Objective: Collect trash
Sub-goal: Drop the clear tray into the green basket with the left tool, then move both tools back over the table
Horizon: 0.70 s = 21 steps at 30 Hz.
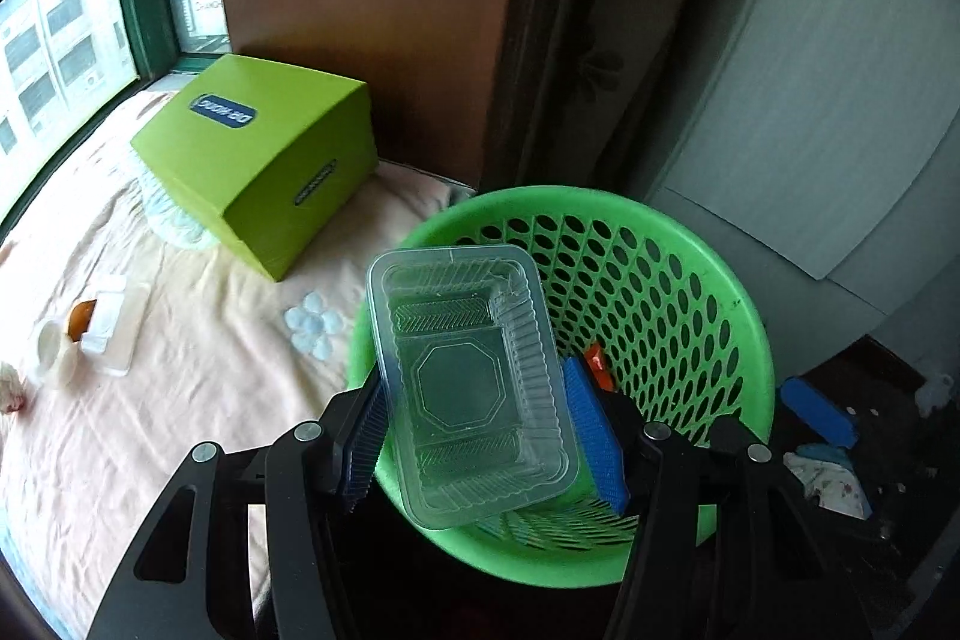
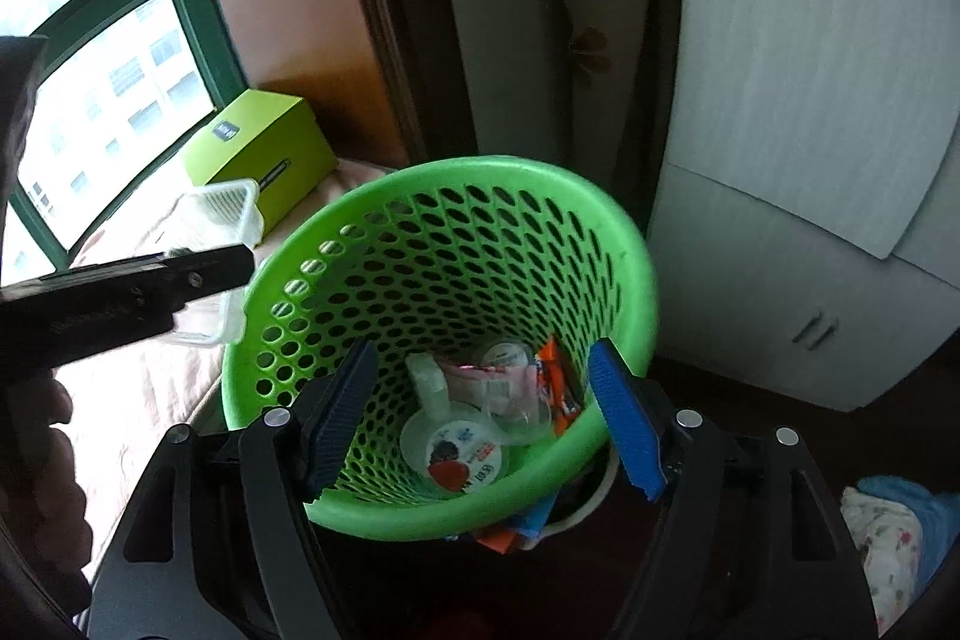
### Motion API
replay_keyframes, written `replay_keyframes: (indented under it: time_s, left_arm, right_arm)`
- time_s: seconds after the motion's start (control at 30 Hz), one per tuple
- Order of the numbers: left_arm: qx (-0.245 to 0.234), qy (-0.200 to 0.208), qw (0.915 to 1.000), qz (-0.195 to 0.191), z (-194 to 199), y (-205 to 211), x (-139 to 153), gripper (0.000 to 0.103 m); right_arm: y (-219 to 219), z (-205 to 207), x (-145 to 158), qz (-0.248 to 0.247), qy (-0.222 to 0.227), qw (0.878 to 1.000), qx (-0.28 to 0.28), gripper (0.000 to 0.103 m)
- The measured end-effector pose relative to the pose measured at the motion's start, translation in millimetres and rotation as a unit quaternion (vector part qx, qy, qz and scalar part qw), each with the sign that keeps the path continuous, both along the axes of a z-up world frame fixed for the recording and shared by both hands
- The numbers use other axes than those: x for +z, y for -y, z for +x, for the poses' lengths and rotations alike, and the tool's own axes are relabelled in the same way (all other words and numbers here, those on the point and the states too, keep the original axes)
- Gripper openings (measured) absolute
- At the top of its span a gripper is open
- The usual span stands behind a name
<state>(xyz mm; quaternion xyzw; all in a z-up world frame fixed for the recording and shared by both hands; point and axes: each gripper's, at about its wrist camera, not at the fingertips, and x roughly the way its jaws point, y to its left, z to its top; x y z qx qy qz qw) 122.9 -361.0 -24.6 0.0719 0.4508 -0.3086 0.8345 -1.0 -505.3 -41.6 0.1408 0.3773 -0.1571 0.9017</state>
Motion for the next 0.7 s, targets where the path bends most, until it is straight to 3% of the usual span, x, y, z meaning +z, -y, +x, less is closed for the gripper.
replay_keyframes:
  time_s: [0.13,0.2,0.43,0.7]
  left_arm:
    - [-0.010,-0.004,0.9999,0.003,1,9,-5,0.061]
    - [-0.008,-0.001,1.0000,0.004,1,9,-6,0.078]
    - [0.009,0.005,0.9999,0.008,1,-7,-5,0.079]
    - [0.081,0.005,0.9965,0.018,20,-66,-7,0.079]
  right_arm:
    - [3,-3,-1,0.001,-0.002,1.000,-0.005,0.074]
    - [2,-3,-1,0.001,-0.002,1.000,-0.005,0.074]
    - [-9,2,2,0.001,-0.002,1.000,0.007,0.075]
    - [-38,21,8,-0.002,0.002,0.999,0.045,0.078]
